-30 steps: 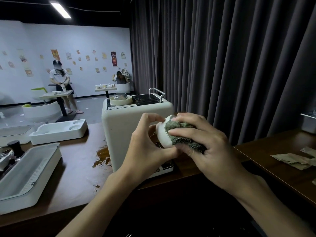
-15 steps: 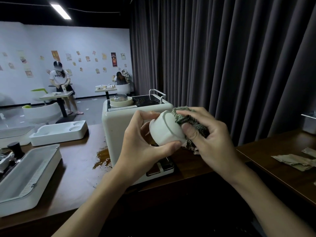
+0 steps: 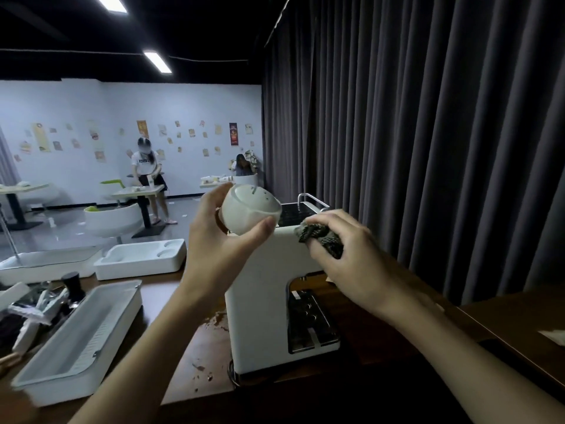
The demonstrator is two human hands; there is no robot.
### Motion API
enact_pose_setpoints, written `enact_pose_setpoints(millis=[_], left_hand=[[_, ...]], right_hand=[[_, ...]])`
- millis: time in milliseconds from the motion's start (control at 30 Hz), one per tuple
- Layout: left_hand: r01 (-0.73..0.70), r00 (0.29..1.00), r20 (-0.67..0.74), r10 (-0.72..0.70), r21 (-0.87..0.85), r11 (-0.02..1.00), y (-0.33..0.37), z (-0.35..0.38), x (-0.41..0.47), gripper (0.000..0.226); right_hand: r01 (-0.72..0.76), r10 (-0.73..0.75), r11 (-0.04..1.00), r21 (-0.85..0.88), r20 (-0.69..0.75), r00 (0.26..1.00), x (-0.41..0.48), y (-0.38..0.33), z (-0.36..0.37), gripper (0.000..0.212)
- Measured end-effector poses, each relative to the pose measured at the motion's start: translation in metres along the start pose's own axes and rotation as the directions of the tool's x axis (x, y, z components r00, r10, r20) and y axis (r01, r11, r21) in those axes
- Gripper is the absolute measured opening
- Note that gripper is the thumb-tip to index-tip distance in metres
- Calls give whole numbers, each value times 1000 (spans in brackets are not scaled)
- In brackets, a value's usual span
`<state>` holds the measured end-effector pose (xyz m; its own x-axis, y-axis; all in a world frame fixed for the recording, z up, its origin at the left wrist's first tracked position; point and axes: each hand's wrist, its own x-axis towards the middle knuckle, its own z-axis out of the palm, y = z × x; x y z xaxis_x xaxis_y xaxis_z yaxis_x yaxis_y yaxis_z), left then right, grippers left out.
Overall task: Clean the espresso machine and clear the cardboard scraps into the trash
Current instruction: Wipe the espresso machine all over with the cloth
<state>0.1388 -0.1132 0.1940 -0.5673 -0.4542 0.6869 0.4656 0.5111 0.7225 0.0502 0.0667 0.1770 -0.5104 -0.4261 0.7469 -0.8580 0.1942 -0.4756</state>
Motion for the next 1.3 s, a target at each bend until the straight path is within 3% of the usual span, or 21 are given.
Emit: enact_pose_setpoints(millis=[100, 300, 367, 467, 567, 733, 900, 1033, 1167, 1300], left_hand=[[41, 996, -77, -39, 23, 999, -7, -5, 27, 63], [153, 985, -83, -149, 40, 987, -30, 2, 67, 63], [171, 985, -50, -168, 85, 982, -39, 6, 76, 68], [207, 978, -5, -208, 116, 972, -53, 9, 84, 82], [207, 977, 16, -212, 153, 966, -55, 10, 85, 73], [204, 976, 33, -216, 217, 955, -54, 12, 82, 65], [204, 972, 63, -226, 247, 947, -57, 11, 79, 63], [189, 972, 85, -220, 277, 942, -58, 9, 79, 67], [141, 970, 139, -199, 346, 928, -56, 9, 78, 91], [54, 984, 135, -115, 391, 919, -51, 10, 77, 85]], right_hand=[[48, -49, 994, -97, -9, 999, 23, -1, 16, 33], [96, -85, 958, -269, 49, 995, 54, 19, 39, 31], [102, -87, 950, -296, 65, 994, 52, 22, 42, 29], [112, -83, 922, -370, 95, 992, 49, 24, 44, 50], [101, -85, 922, -374, 60, 995, 46, 25, 48, 57], [94, -124, 936, -340, -69, 990, 43, 29, 58, 36], [108, -140, 943, -316, -82, 987, 43, 29, 58, 36], [109, -140, 945, -309, -81, 987, 43, 30, 58, 38], [111, -145, 944, -311, -88, 986, 43, 31, 60, 39], [115, -147, 948, -297, -85, 985, 43, 31, 60, 44]])
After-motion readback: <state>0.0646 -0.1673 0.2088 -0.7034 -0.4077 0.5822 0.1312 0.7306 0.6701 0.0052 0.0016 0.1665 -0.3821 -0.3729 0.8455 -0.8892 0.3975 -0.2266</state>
